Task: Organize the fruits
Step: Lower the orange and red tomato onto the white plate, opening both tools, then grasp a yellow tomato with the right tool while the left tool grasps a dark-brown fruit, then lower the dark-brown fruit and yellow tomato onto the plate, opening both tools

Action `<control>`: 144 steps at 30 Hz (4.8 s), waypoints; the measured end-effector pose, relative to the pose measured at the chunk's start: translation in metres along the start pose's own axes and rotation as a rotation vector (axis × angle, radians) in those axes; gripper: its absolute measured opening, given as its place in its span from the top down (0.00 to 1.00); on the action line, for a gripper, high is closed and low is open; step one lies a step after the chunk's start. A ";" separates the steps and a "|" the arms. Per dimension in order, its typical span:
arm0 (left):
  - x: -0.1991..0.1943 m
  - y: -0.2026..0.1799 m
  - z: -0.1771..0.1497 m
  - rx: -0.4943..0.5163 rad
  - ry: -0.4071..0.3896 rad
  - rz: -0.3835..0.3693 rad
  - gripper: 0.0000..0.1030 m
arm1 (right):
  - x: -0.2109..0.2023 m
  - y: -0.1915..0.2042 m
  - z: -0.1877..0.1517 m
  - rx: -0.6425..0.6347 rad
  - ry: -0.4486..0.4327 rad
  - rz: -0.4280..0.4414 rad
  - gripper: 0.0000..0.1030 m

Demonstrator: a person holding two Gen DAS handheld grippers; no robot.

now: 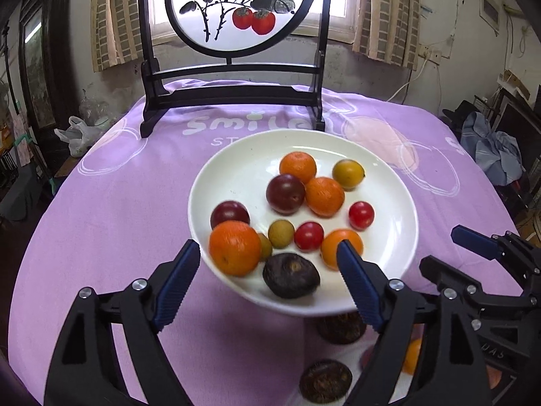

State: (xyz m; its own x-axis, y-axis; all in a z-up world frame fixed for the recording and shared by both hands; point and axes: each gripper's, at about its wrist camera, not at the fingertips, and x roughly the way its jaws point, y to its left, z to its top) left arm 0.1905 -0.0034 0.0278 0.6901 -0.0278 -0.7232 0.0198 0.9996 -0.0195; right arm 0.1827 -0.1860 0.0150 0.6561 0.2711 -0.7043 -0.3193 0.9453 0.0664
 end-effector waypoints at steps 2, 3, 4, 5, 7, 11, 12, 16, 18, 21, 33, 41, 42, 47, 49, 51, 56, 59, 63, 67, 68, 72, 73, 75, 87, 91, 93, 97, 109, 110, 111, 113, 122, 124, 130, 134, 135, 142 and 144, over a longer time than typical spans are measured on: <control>-0.003 -0.001 -0.008 0.010 0.009 -0.001 0.22 | -0.006 -0.003 -0.007 0.010 -0.001 0.003 0.40; -0.004 -0.001 -0.012 0.014 0.013 0.002 0.22 | -0.008 -0.004 -0.010 0.014 0.000 0.007 0.40; -0.006 -0.001 -0.016 0.017 0.017 0.006 0.22 | -0.011 -0.005 -0.013 0.019 0.000 0.009 0.40; -0.007 -0.001 -0.019 0.017 0.019 0.007 0.22 | -0.014 -0.006 -0.017 0.024 -0.001 0.013 0.40; -0.012 0.001 -0.027 0.012 0.019 0.006 0.21 | -0.021 -0.007 -0.023 0.030 -0.009 0.018 0.40; -0.022 0.008 -0.044 0.001 0.009 0.013 0.13 | -0.031 -0.009 -0.036 0.049 -0.021 0.017 0.40; -0.023 0.010 -0.049 -0.007 0.009 0.013 0.13 | -0.033 -0.009 -0.039 0.048 -0.019 0.018 0.40; -0.024 0.017 -0.064 -0.021 0.028 -0.004 0.13 | -0.039 -0.008 -0.052 0.048 -0.012 0.015 0.40; -0.024 0.020 -0.071 -0.019 0.027 -0.006 0.13 | -0.041 -0.006 -0.058 0.042 -0.008 0.014 0.40; -0.021 0.021 -0.077 -0.006 0.041 0.004 0.12 | -0.041 -0.001 -0.066 0.010 0.008 0.002 0.40; -0.013 0.021 -0.081 -0.003 0.089 0.003 0.10 | -0.030 0.027 -0.082 -0.125 0.088 0.044 0.40; -0.012 0.017 -0.083 0.014 0.097 -0.004 0.09 | -0.009 0.038 -0.086 -0.137 0.128 0.004 0.40; -0.013 0.016 -0.083 0.016 0.095 -0.007 0.09 | -0.007 0.039 -0.085 -0.134 0.124 -0.002 0.40; -0.014 0.013 -0.084 0.032 0.097 -0.013 0.07 | -0.006 0.041 -0.079 -0.124 0.096 -0.041 0.59; -0.014 0.012 -0.084 0.040 0.100 -0.013 0.07 | -0.011 0.039 -0.080 -0.115 0.088 -0.029 0.59; -0.014 0.011 -0.084 0.049 0.102 -0.016 0.07 | -0.015 0.035 -0.080 -0.105 0.081 -0.026 0.59; -0.017 0.006 -0.087 0.094 0.115 -0.027 0.07 | -0.019 0.029 -0.081 -0.094 0.083 -0.022 0.59; -0.016 0.003 -0.089 0.125 0.118 -0.020 0.07 | -0.018 0.029 -0.082 -0.098 0.088 -0.023 0.59; -0.016 -0.002 -0.092 0.149 0.123 -0.036 0.07 | -0.018 0.030 -0.083 -0.102 0.094 -0.022 0.59; -0.015 -0.009 -0.095 0.181 0.121 -0.040 0.07 | -0.019 0.030 -0.083 -0.102 0.091 -0.017 0.59; -0.015 -0.010 -0.096 0.187 0.121 -0.043 0.07 | -0.019 0.030 -0.083 -0.101 0.092 -0.017 0.59; -0.009 -0.020 -0.100 0.225 0.117 -0.043 0.10 | -0.018 0.030 -0.083 -0.099 0.099 -0.016 0.59; -0.007 -0.024 -0.102 0.239 0.120 -0.043 0.13 | -0.018 0.030 -0.083 -0.099 0.101 -0.012 0.59; -0.004 -0.029 -0.103 0.254 0.109 -0.048 0.19 | -0.017 0.030 -0.083 -0.098 0.101 -0.010 0.59; -0.011 -0.033 -0.100 0.251 0.100 -0.104 0.59 | -0.020 0.029 -0.082 -0.089 0.091 -0.006 0.59; -0.016 -0.018 -0.091 0.168 0.076 -0.102 0.59 | -0.024 0.029 -0.080 -0.086 0.072 -0.004 0.59; -0.019 -0.013 -0.088 0.142 0.066 -0.095 0.59 | -0.026 0.029 -0.079 -0.086 0.061 -0.006 0.59; -0.019 -0.006 -0.084 0.107 0.075 -0.080 0.59 | -0.031 0.027 -0.075 -0.062 0.020 -0.022 0.59; -0.022 -0.009 -0.019 0.087 -0.002 -0.068 0.59 | -0.039 0.024 -0.016 -0.056 -0.096 -0.016 0.59; -0.019 -0.009 -0.014 0.079 -0.002 -0.073 0.59 | -0.036 0.024 -0.010 -0.054 -0.096 -0.015 0.59; -0.017 -0.008 -0.009 0.071 -0.003 -0.074 0.59 | -0.033 0.024 -0.006 -0.054 -0.094 -0.014 0.59; -0.010 -0.008 0.000 0.057 -0.006 -0.067 0.59 | -0.022 0.025 0.003 -0.056 -0.085 -0.019 0.59; 0.026 -0.005 0.018 0.038 0.017 0.007 0.59 | 0.035 0.027 0.024 -0.030 0.005 -0.026 0.59; 0.029 -0.004 0.021 0.029 0.017 0.014 0.59 | 0.040 0.027 0.025 -0.028 0.009 -0.023 0.59; 0.038 -0.004 0.030 0.015 0.027 0.003 0.59 | 0.048 0.023 0.028 -0.013 0.010 -0.031 0.59; 0.045 -0.010 0.033 0.016 0.032 0.005 0.59 | 0.052 0.021 0.032 -0.007 0.009 -0.045 0.59; 0.047 -0.010 0.034 0.006 0.031 0.008 0.57 | 0.053 0.021 0.033 -0.005 0.010 -0.045 0.59; 0.034 -0.011 0.038 -0.009 -0.030 0.026 0.23 | 0.042 0.019 0.031 -0.007 -0.013 -0.030 0.43; 0.029 -0.010 0.037 -0.014 -0.032 0.019 0.22 | 0.037 0.015 0.030 0.001 -0.016 -0.030 0.43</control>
State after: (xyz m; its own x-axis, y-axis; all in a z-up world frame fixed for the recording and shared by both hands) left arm 0.2372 -0.0139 0.0325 0.7131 -0.0082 -0.7010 -0.0039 0.9999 -0.0156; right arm 0.2221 -0.1561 0.0112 0.6761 0.2458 -0.6946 -0.2987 0.9532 0.0465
